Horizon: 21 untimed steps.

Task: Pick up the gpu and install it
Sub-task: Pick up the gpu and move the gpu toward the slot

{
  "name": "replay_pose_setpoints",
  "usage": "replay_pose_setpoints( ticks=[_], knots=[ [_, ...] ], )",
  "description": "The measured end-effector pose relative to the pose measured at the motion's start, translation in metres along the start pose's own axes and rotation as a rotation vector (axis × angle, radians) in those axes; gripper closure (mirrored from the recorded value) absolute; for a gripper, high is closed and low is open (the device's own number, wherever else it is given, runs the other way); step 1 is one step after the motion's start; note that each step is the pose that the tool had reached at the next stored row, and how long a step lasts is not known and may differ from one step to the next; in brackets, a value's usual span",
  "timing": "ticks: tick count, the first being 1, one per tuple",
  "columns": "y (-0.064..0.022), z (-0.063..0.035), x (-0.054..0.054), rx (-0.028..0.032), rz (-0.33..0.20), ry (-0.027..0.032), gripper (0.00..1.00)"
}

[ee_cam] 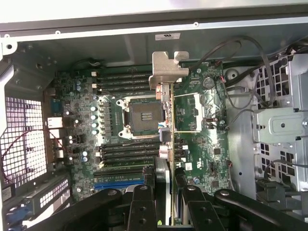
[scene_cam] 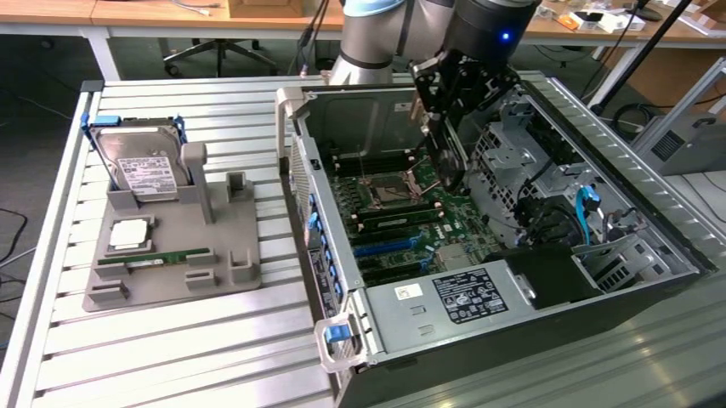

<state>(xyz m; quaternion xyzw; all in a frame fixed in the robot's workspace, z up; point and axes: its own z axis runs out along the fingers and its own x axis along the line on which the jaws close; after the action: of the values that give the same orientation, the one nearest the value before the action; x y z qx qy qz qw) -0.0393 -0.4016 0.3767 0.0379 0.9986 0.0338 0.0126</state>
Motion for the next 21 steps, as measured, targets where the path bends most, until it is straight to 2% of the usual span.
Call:
replay_pose_setpoints(
  ticks=[21],
  knots=[
    [-0.0008,0.0051,0.0001,0.0000,0.000,0.0000,0.73]
  ],
)
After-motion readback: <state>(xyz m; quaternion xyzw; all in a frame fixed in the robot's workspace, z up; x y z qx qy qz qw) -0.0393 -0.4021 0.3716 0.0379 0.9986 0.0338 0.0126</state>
